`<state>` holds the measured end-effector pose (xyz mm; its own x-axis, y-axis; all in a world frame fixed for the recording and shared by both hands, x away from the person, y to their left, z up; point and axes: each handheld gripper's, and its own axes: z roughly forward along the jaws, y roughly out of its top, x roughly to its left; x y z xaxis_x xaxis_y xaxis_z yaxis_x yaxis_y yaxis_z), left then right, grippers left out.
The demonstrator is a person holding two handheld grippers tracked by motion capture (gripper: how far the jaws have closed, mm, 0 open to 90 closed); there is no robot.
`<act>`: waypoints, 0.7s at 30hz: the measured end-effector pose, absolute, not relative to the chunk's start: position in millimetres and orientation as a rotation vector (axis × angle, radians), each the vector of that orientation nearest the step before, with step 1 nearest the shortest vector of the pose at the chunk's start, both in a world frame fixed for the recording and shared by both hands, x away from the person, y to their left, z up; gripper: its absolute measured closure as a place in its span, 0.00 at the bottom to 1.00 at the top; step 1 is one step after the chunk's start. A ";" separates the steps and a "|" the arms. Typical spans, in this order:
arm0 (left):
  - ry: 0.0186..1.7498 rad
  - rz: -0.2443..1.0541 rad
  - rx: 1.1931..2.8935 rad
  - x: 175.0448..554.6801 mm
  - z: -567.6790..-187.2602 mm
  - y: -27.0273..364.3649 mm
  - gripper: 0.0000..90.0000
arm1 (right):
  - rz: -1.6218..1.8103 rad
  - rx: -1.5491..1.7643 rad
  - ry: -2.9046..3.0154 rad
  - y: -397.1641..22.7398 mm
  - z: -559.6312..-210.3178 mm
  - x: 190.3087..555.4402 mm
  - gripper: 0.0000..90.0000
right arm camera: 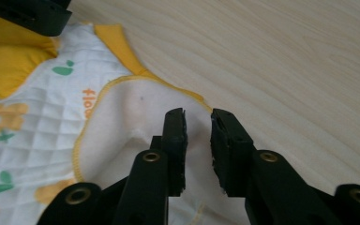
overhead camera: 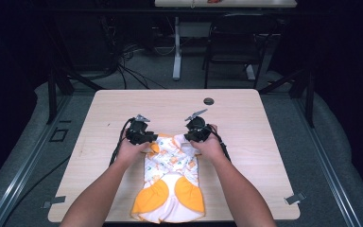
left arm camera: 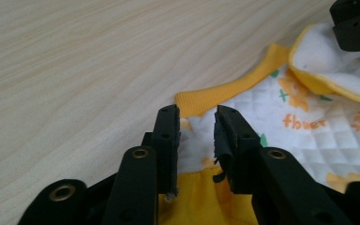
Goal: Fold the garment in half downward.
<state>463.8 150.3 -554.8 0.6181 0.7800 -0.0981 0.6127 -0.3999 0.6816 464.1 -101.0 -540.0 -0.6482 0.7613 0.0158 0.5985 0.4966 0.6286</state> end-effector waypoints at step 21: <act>1.094 0.289 2.186 461.3 -571.9 152.5 0.81 | 0.847 1.271 2.527 -102.6 -563.5 470.1 0.79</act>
<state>461.3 152.5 -571.9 0.6244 0.7754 -0.0941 0.6275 -0.4262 0.6516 470.1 -102.6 -563.5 -0.6149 0.7841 0.0842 0.6763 0.4694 0.5677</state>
